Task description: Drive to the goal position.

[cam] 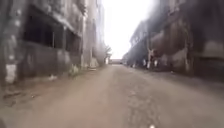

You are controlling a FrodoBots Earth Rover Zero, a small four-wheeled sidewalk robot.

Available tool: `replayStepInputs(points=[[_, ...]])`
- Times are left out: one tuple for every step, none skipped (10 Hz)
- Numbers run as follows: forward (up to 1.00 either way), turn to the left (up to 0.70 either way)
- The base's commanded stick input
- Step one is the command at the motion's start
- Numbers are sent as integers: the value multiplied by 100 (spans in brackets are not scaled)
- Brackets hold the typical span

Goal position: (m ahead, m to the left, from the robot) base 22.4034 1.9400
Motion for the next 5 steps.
replayStepInputs(points=[[100, 0], [100, 0], [100, 0], [100, 0], [100, 0]])
